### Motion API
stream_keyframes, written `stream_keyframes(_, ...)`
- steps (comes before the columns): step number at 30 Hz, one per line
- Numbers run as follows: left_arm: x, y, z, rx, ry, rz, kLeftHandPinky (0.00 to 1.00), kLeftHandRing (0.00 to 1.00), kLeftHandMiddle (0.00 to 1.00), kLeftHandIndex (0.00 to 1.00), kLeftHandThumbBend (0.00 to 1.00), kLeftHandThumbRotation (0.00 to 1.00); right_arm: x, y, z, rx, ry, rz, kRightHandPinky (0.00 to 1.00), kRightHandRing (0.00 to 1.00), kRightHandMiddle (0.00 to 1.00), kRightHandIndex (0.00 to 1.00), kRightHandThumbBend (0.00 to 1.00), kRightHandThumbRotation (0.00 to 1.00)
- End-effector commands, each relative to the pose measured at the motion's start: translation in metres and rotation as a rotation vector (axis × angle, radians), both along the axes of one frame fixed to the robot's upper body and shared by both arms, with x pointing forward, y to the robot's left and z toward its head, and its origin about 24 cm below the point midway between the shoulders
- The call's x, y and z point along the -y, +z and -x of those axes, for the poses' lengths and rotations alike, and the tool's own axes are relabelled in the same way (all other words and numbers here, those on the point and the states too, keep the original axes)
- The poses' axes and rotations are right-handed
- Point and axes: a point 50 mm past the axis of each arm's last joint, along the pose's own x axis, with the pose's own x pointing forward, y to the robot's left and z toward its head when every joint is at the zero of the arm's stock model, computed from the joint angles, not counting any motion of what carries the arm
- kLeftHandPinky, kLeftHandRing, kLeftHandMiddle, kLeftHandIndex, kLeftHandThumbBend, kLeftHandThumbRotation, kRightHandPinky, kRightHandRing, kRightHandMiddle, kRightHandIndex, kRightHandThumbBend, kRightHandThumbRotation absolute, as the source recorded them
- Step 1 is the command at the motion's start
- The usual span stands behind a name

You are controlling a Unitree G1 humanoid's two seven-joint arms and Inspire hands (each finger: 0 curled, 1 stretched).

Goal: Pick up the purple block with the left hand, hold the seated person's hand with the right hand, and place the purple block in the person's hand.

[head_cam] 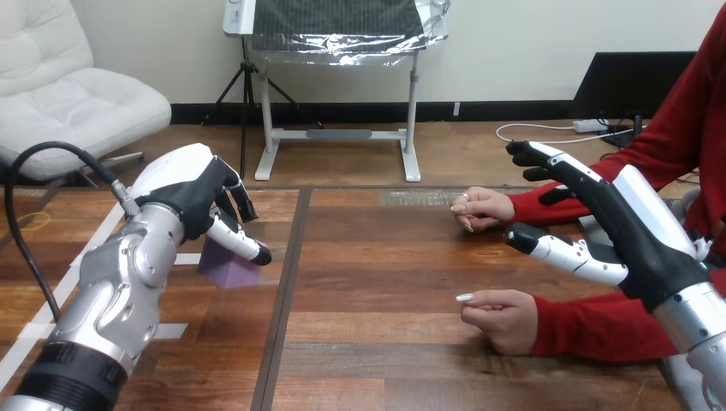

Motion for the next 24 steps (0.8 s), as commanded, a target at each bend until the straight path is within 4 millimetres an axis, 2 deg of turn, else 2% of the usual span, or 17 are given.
stream_keyframes(1, -0.002, 0.029, -0.007, 0.106, -0.016, -0.003, 0.27, 0.34, 0.4, 0.43, 0.83, 0.0, -0.001, 0.02, -0.015, 0.067, 0.003, 0.018, 0.71, 0.84, 0.88, 0.89, 0.88, 0.85)
stream_keyframes(15, -0.002, 0.033, -0.004, 0.123, -0.022, 0.001, 0.28, 0.34, 0.4, 0.43, 0.83, 0.0, 0.005, 0.023, -0.024, 0.048, 0.03, 0.123, 0.72, 0.87, 0.89, 0.9, 0.89, 0.83)
stream_keyframes(21, -0.001, 0.035, -0.002, 0.127, -0.027, 0.006, 0.28, 0.34, 0.4, 0.43, 0.83, 0.0, 0.009, 0.025, -0.029, 0.025, 0.053, 0.175, 0.74, 0.88, 0.9, 0.91, 0.91, 0.76)
stream_keyframes(24, -0.001, 0.036, -0.001, 0.13, -0.028, 0.01, 0.28, 0.34, 0.4, 0.43, 0.83, 0.0, 0.012, 0.026, -0.032, 0.011, 0.067, 0.196, 0.74, 0.88, 0.89, 0.91, 0.95, 0.68)
